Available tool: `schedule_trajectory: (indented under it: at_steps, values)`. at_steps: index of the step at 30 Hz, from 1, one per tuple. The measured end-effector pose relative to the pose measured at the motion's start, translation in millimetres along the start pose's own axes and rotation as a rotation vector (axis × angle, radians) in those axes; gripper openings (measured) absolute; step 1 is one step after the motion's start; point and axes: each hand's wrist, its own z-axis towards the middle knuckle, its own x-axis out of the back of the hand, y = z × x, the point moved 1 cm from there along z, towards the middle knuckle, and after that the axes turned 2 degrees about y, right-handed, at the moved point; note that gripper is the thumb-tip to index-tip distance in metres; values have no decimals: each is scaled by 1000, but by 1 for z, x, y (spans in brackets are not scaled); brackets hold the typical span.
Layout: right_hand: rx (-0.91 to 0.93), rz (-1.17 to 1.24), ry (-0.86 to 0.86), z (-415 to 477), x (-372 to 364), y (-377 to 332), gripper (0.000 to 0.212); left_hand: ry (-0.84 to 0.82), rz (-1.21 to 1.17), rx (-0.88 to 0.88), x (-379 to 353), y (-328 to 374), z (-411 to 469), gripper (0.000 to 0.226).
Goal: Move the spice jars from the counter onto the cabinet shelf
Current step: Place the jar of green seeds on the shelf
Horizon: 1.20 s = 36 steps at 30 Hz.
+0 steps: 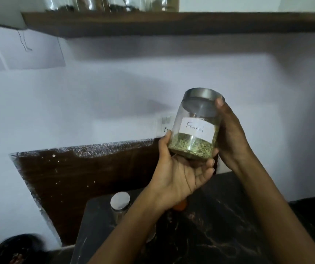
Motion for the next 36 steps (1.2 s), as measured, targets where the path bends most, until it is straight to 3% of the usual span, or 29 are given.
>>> schedule_trajectory:
  at_steps: [6,12,16,21,25,28,33,36]
  values:
    - [106,10,-50,38,-11,-46,57,-87,85,-55,-38,46,14,74]
    - [204,-48,-132,79,-22,-91,84,-105,197,-141,-79,93,31,73]
    - [250,-34,-216,100,-30,-124,70,-89,316,-239,-105,130,46,72]
    - [310,-194,-64,119,-45,-147,65,-9,512,-380,-134,169,71,70]
    - [345,-142,58,139,-54,-163,66,54,664,-446,-148,194,87,69]
    - [301,-104,53,157,-55,-174,65,266,1038,-715,-152,210,93,59]
    - [420,-193,96,192,-59,-183,72,844,1724,-1533,-128,238,96,45]
    - [463,-298,183,219,-53,-188,83,936,2189,-1638,-96,262,108,67]
